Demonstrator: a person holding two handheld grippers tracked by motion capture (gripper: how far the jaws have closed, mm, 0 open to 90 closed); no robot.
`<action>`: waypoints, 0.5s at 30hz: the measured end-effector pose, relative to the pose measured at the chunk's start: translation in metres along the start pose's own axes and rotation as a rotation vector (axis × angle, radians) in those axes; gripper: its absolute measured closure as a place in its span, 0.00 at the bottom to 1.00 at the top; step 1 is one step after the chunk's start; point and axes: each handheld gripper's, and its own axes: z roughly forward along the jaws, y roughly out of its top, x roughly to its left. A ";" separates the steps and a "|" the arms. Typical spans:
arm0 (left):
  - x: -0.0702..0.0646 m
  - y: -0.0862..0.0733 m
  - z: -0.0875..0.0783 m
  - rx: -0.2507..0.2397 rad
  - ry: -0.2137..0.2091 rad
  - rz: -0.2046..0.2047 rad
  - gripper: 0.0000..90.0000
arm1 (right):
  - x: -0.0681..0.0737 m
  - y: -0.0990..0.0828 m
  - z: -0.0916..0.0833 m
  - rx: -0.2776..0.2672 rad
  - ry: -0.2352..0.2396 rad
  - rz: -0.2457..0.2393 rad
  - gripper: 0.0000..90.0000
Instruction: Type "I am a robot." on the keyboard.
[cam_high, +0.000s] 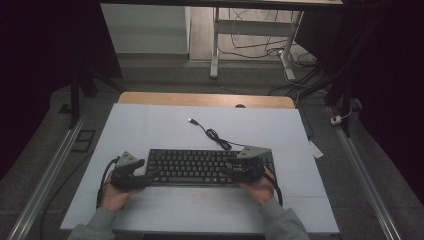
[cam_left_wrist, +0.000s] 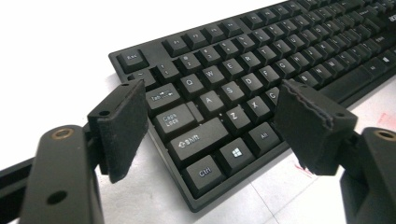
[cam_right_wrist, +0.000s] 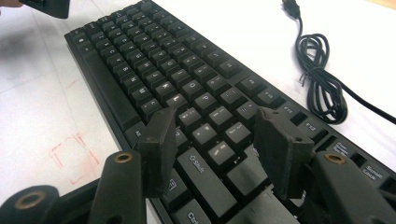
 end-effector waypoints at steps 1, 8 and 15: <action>-0.001 0.001 -0.001 0.003 -0.005 0.006 0.28 | 0.000 -0.001 -0.001 -0.004 0.001 0.002 0.54; -0.007 0.010 -0.005 0.016 -0.041 0.054 0.27 | 0.000 -0.001 -0.002 -0.003 0.001 -0.001 0.54; -0.012 0.023 -0.002 0.026 -0.076 0.072 0.29 | 0.004 -0.004 -0.001 -0.002 0.001 0.003 0.54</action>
